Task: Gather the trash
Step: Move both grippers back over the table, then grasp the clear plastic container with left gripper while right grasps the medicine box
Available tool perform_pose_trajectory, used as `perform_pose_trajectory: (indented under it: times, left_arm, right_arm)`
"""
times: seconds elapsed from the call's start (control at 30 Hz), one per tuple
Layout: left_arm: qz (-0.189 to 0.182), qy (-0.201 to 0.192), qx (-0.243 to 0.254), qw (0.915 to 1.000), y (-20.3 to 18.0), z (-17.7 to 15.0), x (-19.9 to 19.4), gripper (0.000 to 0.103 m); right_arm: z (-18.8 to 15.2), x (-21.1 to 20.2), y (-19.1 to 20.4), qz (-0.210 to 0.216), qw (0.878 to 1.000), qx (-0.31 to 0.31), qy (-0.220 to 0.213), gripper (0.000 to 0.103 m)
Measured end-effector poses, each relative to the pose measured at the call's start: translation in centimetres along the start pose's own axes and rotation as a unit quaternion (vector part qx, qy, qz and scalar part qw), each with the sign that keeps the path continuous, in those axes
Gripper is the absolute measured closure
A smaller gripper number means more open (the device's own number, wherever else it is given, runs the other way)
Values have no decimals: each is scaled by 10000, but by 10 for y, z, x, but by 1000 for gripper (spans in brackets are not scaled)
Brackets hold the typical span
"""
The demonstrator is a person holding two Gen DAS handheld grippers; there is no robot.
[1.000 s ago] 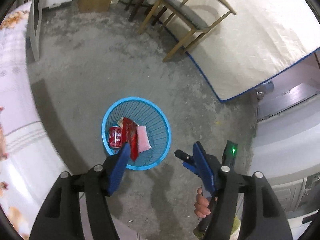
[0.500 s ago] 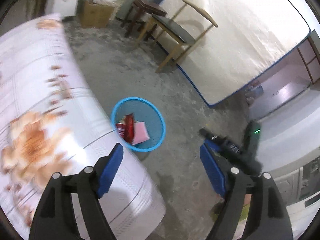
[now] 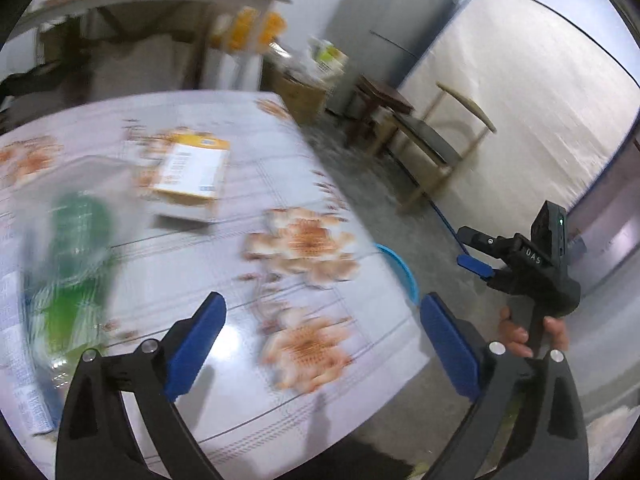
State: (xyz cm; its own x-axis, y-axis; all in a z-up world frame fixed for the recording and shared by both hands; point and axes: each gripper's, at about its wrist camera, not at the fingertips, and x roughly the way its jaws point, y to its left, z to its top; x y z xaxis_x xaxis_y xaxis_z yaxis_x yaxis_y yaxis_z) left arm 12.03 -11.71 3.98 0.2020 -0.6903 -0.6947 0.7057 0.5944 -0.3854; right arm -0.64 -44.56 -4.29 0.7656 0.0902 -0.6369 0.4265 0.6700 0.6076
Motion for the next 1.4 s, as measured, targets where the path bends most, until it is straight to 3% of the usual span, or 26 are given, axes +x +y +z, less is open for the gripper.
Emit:
perform_pose_trajectory:
  times: [0.2,0.37,0.47,0.67,0.8,1.0,1.27,1.4]
  left_arm:
    - [254,-701,-381,9965,45,-15,-50,6]
    - [463,-891,-553,9934,67,-23,-61,6]
    - [540,-966,-572,9922,76,-26,-65,6]
    - [679,-1057,-497,9908,88,-26,-72,6]
    - [898,-1211,-182,9884,96,2,-79,6]
    - [1446,-678,503,9859,114,53,-51,6]
    - [1109,381,441,9921,144,94,-2,6]
    - [1105,1147,448,9862,157,115,33,6]
  right_arm:
    - [2,43,65,349,9961,-397,704,11]
    - [12,98,131,369,9878,-727,1323,11]
    - [25,140,167,170,9844,-811,1549,11]
    - [35,212,202,-467,9790,-994,1720,11]
    - [32,244,215,-867,9731,-1259,1726,11]
    - [29,269,227,-1050,9654,-1563,1805,11]
    - [20,282,233,-1274,9485,-2215,1873,15]
    - [17,268,221,-1241,9480,-2267,1855,17]
